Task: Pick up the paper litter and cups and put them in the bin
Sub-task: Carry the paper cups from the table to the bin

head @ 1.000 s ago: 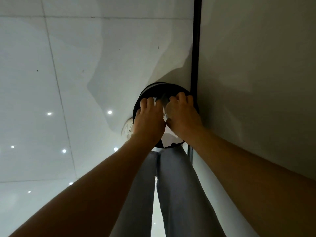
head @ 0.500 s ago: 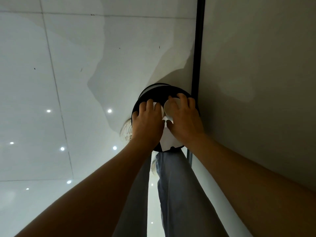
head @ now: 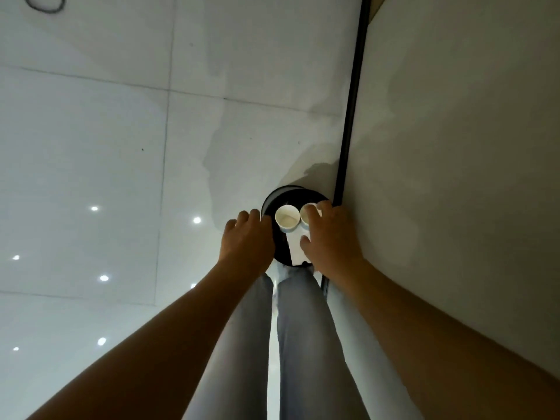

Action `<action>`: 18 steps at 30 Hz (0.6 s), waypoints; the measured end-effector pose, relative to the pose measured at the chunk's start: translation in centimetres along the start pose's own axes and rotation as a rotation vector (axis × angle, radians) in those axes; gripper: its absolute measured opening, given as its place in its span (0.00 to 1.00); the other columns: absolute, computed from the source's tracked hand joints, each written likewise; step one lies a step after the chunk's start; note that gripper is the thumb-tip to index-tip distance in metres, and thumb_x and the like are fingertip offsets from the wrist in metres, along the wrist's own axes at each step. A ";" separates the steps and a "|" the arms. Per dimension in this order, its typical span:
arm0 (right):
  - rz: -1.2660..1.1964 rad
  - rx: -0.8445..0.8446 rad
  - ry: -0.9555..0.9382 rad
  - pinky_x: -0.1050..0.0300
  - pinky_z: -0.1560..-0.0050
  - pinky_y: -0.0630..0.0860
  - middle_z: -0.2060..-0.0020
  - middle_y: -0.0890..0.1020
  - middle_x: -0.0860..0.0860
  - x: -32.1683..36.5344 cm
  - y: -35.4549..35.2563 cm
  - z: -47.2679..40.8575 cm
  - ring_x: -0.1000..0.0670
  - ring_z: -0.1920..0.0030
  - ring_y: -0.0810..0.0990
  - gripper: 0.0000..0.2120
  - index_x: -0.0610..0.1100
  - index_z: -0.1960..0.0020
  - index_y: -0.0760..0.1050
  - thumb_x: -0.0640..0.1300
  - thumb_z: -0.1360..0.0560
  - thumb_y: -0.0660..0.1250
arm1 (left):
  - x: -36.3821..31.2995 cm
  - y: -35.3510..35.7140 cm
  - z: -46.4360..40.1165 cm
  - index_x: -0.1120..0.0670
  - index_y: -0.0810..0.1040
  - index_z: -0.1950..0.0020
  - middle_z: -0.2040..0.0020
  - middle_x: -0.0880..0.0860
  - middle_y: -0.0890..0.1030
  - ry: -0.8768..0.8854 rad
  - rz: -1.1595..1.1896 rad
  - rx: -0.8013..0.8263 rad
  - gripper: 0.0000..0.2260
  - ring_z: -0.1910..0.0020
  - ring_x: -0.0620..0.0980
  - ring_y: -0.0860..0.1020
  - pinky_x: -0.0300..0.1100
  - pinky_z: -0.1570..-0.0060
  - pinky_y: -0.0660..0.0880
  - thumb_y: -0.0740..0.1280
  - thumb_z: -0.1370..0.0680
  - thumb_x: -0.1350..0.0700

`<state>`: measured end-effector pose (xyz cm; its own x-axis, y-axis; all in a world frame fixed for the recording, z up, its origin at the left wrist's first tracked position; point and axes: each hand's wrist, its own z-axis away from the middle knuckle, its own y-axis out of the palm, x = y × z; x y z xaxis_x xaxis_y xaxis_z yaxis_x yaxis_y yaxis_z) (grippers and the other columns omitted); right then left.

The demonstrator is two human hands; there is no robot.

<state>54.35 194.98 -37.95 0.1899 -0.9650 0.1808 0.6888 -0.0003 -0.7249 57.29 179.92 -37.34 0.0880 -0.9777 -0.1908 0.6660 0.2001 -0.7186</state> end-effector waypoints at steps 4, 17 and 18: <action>-0.006 -0.001 -0.052 0.50 0.37 0.71 0.31 0.67 0.45 5.3 -5.2 5.1 0.42 0.32 0.66 0.24 0.45 0.29 0.63 0.50 0.22 0.63 | 1.6 -4.2 7.0 0.56 0.68 0.33 0.36 0.55 0.71 -0.044 -0.058 0.011 0.16 0.35 0.55 0.69 0.48 0.35 0.65 0.58 0.19 0.52; 0.386 0.027 -0.630 0.50 0.40 0.71 0.34 0.68 0.45 25.3 -11.0 21.6 0.43 0.36 0.67 0.23 0.47 0.30 0.63 0.49 0.22 0.63 | 8.3 -7.1 35.1 0.55 0.69 0.33 0.35 0.53 0.72 -0.588 0.278 -0.275 0.17 0.36 0.54 0.69 0.46 0.38 0.66 0.56 0.19 0.50; 0.422 0.027 -0.682 0.50 0.40 0.72 0.34 0.68 0.45 27.2 -10.7 22.9 0.43 0.36 0.67 0.23 0.47 0.30 0.63 0.49 0.23 0.63 | 9.0 -6.5 37.3 0.55 0.69 0.33 0.36 0.53 0.72 -0.639 0.309 -0.296 0.16 0.36 0.54 0.69 0.46 0.38 0.66 0.56 0.19 0.50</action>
<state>68.17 174.75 -10.09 0.8181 -0.5091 0.2675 0.4783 0.3438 -0.8081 81.33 167.41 -9.45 0.7090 -0.7032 -0.0536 0.3228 0.3911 -0.8619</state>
